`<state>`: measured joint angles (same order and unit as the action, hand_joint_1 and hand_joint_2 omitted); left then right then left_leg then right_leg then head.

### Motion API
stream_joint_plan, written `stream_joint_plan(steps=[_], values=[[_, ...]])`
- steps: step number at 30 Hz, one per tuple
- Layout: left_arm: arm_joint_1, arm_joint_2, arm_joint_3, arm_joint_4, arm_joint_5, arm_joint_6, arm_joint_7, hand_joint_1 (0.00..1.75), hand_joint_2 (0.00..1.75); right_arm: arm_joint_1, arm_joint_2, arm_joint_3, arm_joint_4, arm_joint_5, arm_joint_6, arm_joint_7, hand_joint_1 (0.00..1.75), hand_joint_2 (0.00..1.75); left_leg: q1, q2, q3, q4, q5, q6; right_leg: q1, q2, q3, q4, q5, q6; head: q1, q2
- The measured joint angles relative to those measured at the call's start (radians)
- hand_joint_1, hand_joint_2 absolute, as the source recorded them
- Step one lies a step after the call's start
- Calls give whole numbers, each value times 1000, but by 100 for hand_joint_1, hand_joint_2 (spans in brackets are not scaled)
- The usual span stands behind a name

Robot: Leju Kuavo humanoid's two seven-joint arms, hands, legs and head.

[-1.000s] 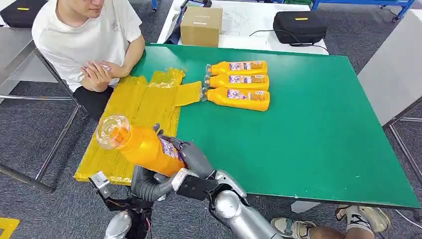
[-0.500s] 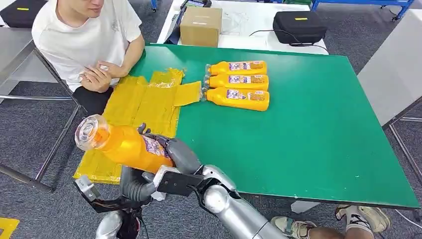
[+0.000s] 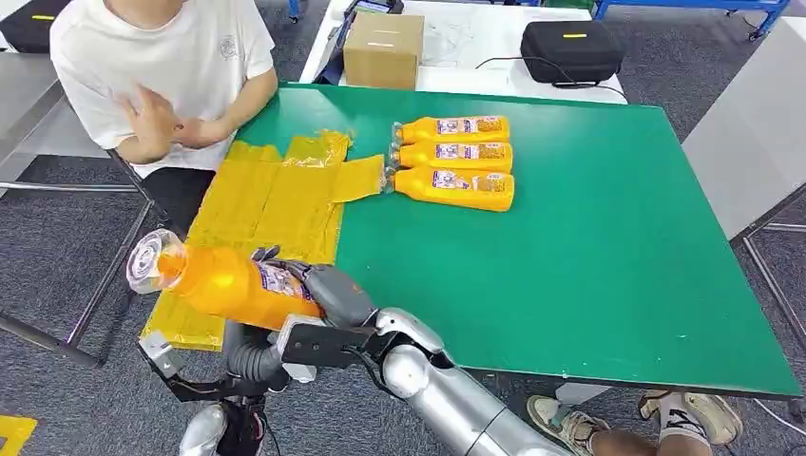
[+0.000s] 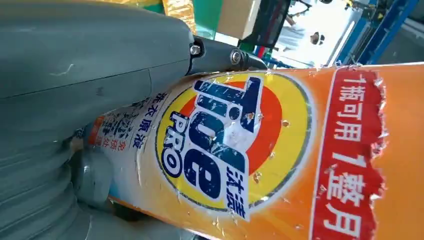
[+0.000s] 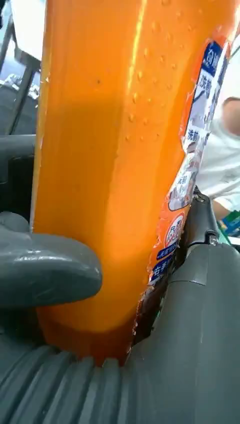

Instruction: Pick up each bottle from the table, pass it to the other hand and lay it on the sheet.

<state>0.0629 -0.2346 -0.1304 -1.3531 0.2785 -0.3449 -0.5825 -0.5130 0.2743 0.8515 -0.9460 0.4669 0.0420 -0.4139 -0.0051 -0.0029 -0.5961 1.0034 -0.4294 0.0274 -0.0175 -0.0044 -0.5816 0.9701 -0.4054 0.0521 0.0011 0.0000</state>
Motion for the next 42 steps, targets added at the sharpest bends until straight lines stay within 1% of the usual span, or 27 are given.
stream_joint_plan(steps=[3,8,12,13,15,19,22,27,31,42], values=[[0,-3,15,11,37,-11,26,175,175,-16,2,20,17,33,-20,14,0,0,0,0,0,0,0,0,0,0,0,0,0,0,0,0],[0,-9,30,22,85,2,65,175,175,13,-1,39,14,76,-131,9,0,0,0,0,0,0,0,0,0,0,0,0,0,0,0,0],[1,-11,34,26,90,3,76,175,175,27,-8,39,8,85,-155,5,0,0,0,0,-1,0,0,0,0,0,-1,0,0,0,0,0],[1,-11,34,26,92,7,79,175,175,33,-10,39,5,85,-173,-2,0,175,0,0,-1,0,0,0,0,0,-1,0,0,0,0,0],[-2,-12,33,26,85,21,80,175,175,54,-16,36,-5,92,-230,-27,0,175,0,-1,-1,0,0,0,0,0,-1,0,0,0,0,0],[-36,-9,29,27,15,107,63,175,175,127,-37,13,-58,105,-401,-110,0,175,0,-1,-1,0,0,0,0,0,-1,0,0,0,1,0],[-65,3,47,49,4,135,64,175,175,182,-42,-3,-128,85,-460,-166,0,175,0,0,-1,0,0,0,0,0,-2,0,0,0,-1,0],[-89,12,63,66,23,115,74,175,175,230,-46,-47,-188,71,-504,-205,0,175,0,0,-2,0,0,0,0,0,-2,0,0,0,0,0],[-100,15,66,81,6,149,91,175,175,249,-46,-61,-194,100,-539,-211,0,175,0,0,-2,0,0,0,0,0,-2,0,0,0,0,0],[-107,19,69,100,3,155,92,175,175,263,-46,-72,-194,105,-546,-213,0,175,0,0,-2,0,0,0,0,0,-3,0,0,0,0,0]])
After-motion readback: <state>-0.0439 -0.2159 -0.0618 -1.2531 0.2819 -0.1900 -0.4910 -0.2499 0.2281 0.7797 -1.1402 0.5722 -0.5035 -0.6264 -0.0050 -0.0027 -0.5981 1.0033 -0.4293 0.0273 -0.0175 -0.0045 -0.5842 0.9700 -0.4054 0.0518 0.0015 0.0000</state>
